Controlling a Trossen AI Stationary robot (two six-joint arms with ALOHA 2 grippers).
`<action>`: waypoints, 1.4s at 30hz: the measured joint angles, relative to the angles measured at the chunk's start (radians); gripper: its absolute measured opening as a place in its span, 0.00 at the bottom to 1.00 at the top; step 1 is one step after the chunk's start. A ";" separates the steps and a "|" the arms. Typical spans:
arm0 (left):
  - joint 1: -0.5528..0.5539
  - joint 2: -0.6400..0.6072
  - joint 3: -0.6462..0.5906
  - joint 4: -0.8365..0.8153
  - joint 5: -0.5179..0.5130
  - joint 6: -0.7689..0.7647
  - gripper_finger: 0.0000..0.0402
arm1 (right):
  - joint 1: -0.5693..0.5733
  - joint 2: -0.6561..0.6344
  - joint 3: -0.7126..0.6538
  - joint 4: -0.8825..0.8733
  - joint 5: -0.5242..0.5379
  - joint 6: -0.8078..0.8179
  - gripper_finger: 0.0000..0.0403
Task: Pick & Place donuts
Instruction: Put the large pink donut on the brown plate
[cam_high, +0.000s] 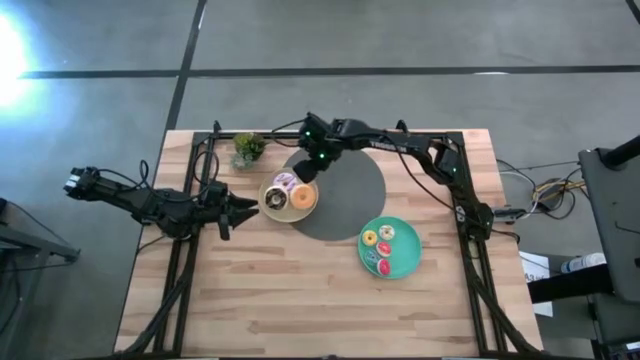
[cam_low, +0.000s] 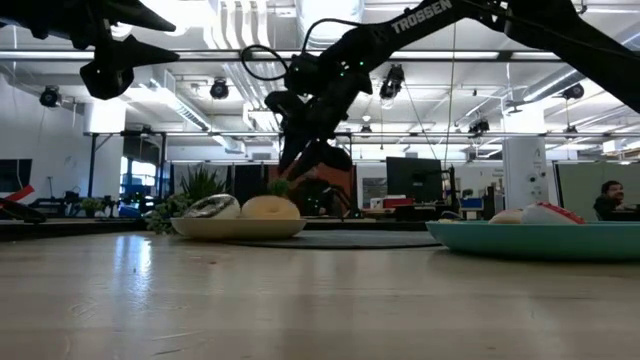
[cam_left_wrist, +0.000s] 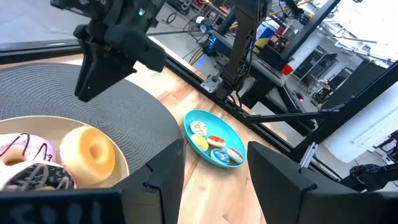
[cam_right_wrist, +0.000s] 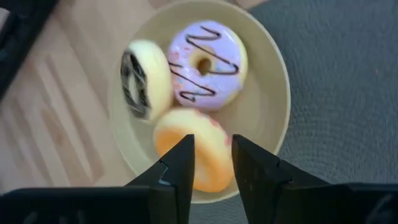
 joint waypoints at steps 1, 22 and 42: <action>0.000 0.000 0.000 0.000 0.000 0.000 0.37 | 0.000 0.000 -0.005 -0.002 0.001 0.001 0.23; 0.000 0.000 0.000 0.000 -0.011 -0.007 0.37 | 0.056 0.013 -0.062 0.041 0.178 -0.632 0.47; 0.001 0.006 0.000 -0.003 -0.075 -0.025 0.37 | 0.062 0.115 0.222 -0.139 0.168 -0.642 0.48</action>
